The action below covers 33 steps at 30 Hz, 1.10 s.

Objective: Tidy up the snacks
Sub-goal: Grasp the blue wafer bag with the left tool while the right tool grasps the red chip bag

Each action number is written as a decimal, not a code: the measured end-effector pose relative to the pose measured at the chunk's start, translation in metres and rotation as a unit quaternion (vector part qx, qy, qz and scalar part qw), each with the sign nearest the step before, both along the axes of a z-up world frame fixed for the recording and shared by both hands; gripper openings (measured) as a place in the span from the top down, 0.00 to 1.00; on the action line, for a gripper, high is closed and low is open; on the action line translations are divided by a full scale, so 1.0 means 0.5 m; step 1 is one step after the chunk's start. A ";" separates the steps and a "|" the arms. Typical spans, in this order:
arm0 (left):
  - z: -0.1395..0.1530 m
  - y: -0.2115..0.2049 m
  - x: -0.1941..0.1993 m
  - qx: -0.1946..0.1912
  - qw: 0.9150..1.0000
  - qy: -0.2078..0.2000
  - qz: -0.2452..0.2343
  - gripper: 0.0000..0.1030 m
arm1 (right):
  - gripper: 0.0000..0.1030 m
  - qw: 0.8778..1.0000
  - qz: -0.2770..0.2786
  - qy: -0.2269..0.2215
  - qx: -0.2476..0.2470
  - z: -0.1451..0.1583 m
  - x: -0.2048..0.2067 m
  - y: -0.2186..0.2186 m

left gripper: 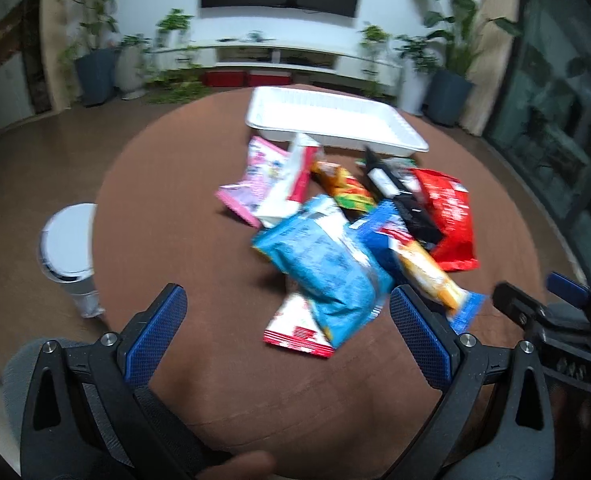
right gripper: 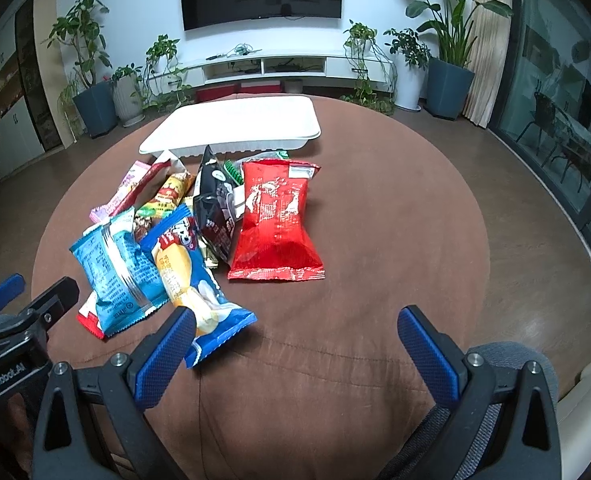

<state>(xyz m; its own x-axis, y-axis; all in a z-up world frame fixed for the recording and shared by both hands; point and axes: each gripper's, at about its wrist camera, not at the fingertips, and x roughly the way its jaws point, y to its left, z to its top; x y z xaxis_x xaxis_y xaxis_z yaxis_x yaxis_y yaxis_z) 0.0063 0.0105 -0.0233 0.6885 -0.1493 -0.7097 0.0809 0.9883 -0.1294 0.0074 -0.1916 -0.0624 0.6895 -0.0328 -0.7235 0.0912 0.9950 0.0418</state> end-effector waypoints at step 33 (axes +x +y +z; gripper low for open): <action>-0.058 0.032 0.095 -0.036 0.992 0.106 -0.064 0.02 | 0.37 0.987 0.087 0.052 0.124 -0.031 0.034 -0.059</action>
<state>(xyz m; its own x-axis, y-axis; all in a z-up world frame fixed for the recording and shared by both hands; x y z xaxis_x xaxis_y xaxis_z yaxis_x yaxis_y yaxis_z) 0.0537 0.0263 -0.0525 0.4977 -0.2810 -0.8206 0.1681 0.9594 -0.2267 0.0246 -0.2211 -0.0778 0.5908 0.2672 -0.7613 -0.0645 0.9562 0.2856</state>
